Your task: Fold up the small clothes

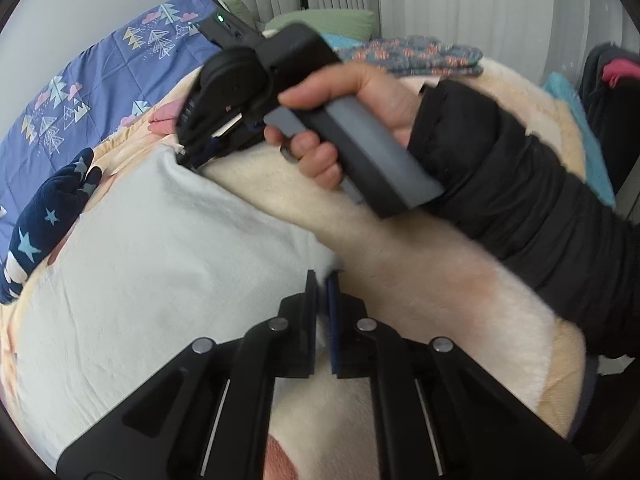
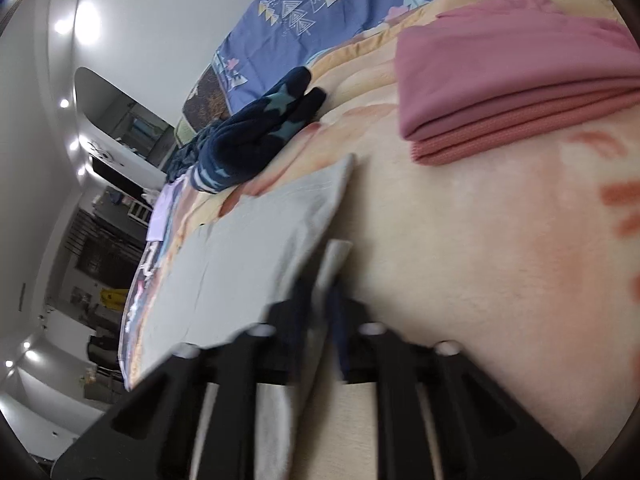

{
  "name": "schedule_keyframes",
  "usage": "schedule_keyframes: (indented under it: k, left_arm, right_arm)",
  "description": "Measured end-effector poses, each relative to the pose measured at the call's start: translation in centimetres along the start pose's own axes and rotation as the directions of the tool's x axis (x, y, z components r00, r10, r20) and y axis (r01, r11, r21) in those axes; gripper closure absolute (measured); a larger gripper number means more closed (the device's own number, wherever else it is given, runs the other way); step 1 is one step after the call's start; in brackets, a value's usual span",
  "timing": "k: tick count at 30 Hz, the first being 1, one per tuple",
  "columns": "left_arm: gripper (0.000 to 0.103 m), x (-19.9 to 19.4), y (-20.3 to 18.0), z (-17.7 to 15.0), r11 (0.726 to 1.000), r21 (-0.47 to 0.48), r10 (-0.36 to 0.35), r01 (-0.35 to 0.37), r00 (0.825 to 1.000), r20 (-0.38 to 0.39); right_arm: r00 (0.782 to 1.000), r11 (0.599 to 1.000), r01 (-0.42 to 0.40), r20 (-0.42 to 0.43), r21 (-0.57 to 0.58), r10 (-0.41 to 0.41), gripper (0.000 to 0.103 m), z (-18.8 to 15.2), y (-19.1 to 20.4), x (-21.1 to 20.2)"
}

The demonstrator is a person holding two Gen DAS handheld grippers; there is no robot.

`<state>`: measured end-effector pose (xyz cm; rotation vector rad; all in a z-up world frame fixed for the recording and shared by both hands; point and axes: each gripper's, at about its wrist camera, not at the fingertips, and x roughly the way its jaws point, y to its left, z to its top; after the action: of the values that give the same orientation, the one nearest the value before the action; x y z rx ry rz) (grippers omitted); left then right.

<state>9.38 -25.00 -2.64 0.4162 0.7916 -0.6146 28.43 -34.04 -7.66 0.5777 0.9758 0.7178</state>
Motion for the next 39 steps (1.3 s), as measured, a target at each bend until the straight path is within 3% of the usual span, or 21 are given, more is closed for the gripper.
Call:
schedule_keyframes:
  k: [2,4,8,13,16,18,19,20,21,23,24,27,29,30,31,32,34,37,39]
  left_arm:
    - [0.101,-1.0,0.4,0.0,0.998,-0.028,-0.057,0.058,0.998,0.033]
    - [0.101,-1.3,0.4,0.0,0.998,-0.022,-0.063,0.064,0.997,0.040]
    - [0.101,0.1,0.2,-0.3,0.997,-0.019,-0.071,0.071,0.997,0.005]
    - [0.103,1.3,-1.1,-1.2,0.991,0.014,-0.134,0.135,0.990,-0.033]
    - [0.103,1.6,-2.4,-1.3,0.991,0.074,-0.108,0.111,0.993,-0.037]
    - [0.103,1.1,-2.4,-1.2,0.993,0.075,-0.089,0.090,0.996,-0.020]
    - [0.103,0.7,-2.3,-1.2,0.994,0.069,-0.079,0.079,0.997,-0.009]
    - [0.101,0.3,-2.2,-1.1,0.996,0.063,-0.061,0.061,0.998,0.005]
    - [0.098,-0.1,-2.0,-1.0,0.998,0.058,-0.033,0.032,0.999,0.024]
    - [0.068,-0.5,-1.7,-0.9,0.998,0.057,0.032,-0.034,0.998,0.045]
    - [0.061,-0.4,-1.6,-0.9,0.996,0.062,0.054,-0.056,0.998,0.046]
    - [0.057,1.8,-1.8,-1.1,0.992,0.106,0.071,-0.069,0.997,-0.018]
    - [0.058,2.6,-1.9,-1.1,0.990,0.122,0.070,-0.067,0.997,-0.019]
    - [0.064,2.7,-1.7,-1.0,0.991,0.118,0.058,-0.055,0.998,-0.019]
    - [0.081,2.7,-1.4,-0.8,0.995,0.102,0.022,-0.020,1.000,-0.020]
    - [0.090,2.6,-1.0,-0.6,0.996,0.087,-0.013,0.015,1.000,-0.023]
    - [0.097,2.2,-0.3,-0.5,0.996,0.063,-0.062,0.063,0.998,-0.017]
    - [0.098,1.6,0.1,-0.8,0.991,0.038,-0.126,0.126,0.992,0.001]
    - [0.098,1.9,0.1,-1.1,0.991,0.029,-0.134,0.134,0.991,-0.008]
  right_arm:
    - [0.997,0.999,-0.035,0.065,0.015,0.034,0.101,0.2,0.2,-1.1]
    - [0.990,0.995,-0.095,0.108,0.025,0.092,0.102,0.4,0.5,-2.1]
    - [0.997,0.997,-0.001,0.077,0.078,-0.005,0.102,0.4,-0.7,-0.6]
    - [0.993,0.998,-0.034,0.111,0.056,0.028,0.102,0.4,-0.3,-1.2]
    - [0.993,0.998,-0.035,0.111,0.048,0.029,0.102,0.4,-0.2,-1.2]
    - [0.993,0.997,-0.004,0.120,0.076,-0.005,0.096,0.5,-0.7,-1.6]
    - [0.993,0.996,-0.013,0.121,0.091,0.002,0.089,0.6,-1.0,-1.8]
    - [0.992,0.992,-0.048,0.119,0.115,0.034,0.077,0.6,-1.5,-2.1]
    - [0.991,0.988,-0.085,0.111,0.130,0.071,0.074,0.7,-1.7,-2.3]
    - [0.992,0.990,-0.091,0.095,0.107,0.081,0.066,0.6,-1.3,-2.3]
    - [0.994,0.993,-0.082,0.083,0.089,0.075,0.061,0.5,-1.0,-2.1]
    - [1.000,1.000,0.011,0.015,-0.012,-0.011,0.051,-0.1,0.8,-0.1]
    - [0.996,0.992,0.094,0.019,-0.085,-0.093,0.052,-0.5,1.9,0.7]
    - [0.990,0.985,0.136,0.044,-0.106,-0.132,0.058,-0.6,2.3,1.0]
    - [0.987,0.982,0.154,0.064,-0.110,-0.147,0.094,-0.6,2.3,1.2]
    - [0.988,0.984,0.144,0.071,-0.102,-0.137,0.099,-0.6,2.2,1.3]
    - [0.983,0.984,0.135,0.139,-0.114,-0.119,0.099,-0.7,2.8,0.2]
    - [0.981,0.989,0.086,0.186,-0.118,-0.063,0.099,-0.3,3.4,-1.0]
    - [0.976,0.983,0.162,0.163,-0.088,-0.146,0.099,0.1,2.1,0.1]
